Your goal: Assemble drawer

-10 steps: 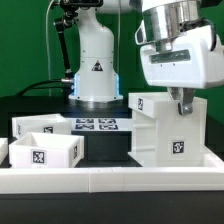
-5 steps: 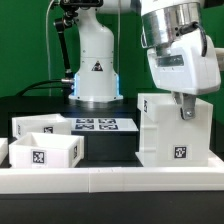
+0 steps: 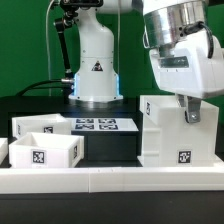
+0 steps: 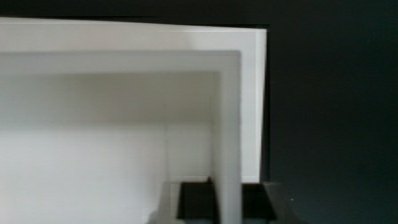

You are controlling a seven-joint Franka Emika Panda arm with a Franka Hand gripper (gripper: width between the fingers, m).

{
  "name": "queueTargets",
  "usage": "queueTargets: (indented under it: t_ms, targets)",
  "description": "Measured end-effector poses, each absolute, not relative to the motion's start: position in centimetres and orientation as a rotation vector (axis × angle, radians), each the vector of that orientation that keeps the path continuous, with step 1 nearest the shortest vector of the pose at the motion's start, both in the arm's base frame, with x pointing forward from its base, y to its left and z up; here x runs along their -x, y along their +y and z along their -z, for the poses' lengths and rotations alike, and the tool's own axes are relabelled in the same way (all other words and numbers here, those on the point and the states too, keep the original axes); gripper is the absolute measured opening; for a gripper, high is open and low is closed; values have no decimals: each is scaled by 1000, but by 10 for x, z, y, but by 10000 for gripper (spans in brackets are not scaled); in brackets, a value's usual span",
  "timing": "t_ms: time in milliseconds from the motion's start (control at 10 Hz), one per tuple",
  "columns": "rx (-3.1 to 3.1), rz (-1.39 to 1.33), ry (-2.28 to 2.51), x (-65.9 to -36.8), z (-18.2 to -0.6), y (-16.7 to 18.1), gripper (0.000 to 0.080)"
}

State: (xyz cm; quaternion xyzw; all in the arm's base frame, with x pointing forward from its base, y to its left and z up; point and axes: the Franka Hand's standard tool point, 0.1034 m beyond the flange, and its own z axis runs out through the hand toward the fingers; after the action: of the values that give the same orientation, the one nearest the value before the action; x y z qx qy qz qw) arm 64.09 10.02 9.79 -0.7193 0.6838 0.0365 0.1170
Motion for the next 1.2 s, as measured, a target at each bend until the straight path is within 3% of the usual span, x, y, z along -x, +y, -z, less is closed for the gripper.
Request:
queueTargets:
  t_ms: [300, 400, 500, 700, 800, 1100, 1200]
  targets:
    - [2113, -107, 1993, -642, -98, 100, 38]
    - [2117, -102, 1986, -642, -99, 100, 121]
    - [2166, -100, 1934, -641, -100, 101, 121]
    - [2296, -104, 1782, -637, -104, 101, 507]
    - [2344, -87, 1710, -636, -111, 98, 603]
    - [2559, -124, 1376, -625, -138, 88, 647]
    - [2553, -115, 1380, -627, -137, 89, 647]
